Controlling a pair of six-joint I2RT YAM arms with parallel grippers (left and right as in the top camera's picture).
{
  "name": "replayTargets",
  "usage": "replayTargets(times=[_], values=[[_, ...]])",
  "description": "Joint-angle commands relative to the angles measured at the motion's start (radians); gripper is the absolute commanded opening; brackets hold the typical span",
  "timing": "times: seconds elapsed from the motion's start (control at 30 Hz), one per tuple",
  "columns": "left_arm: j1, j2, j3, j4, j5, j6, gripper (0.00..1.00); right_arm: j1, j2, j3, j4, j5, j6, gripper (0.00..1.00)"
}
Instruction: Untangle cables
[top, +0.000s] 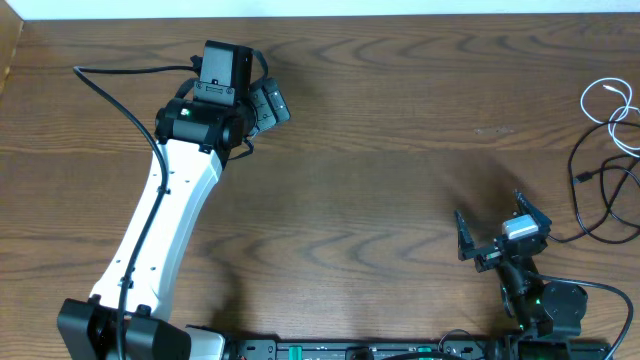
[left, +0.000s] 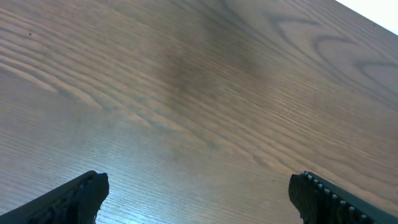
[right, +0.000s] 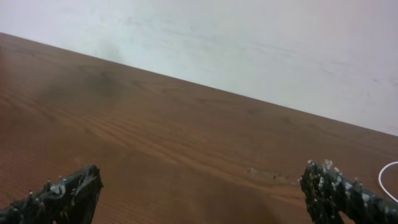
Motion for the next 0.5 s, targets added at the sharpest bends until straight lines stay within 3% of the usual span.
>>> replayTargets(times=[0.0,0.1,0.37,0.47], values=[[0.0,-0.018,0.002,-0.001,-0.01,0.014,0.98,0.008,-0.006,-0.001,-0.006,0.002,-0.011,0.99],[0.001,-0.018,0.002,-0.052,-0.068,0.092,0.98,0.008,-0.006,-0.001,-0.006,0.002,-0.011,0.99],[0.002,-0.02,-0.002,-0.341,-0.124,0.092,0.98,0.008,-0.006,-0.001,-0.006,0.002,-0.011,0.99],[0.002,-0.062,-0.036,-0.367,-0.181,0.092,0.98,0.008,-0.006,-0.001,-0.006,0.002,-0.011,1.0]])
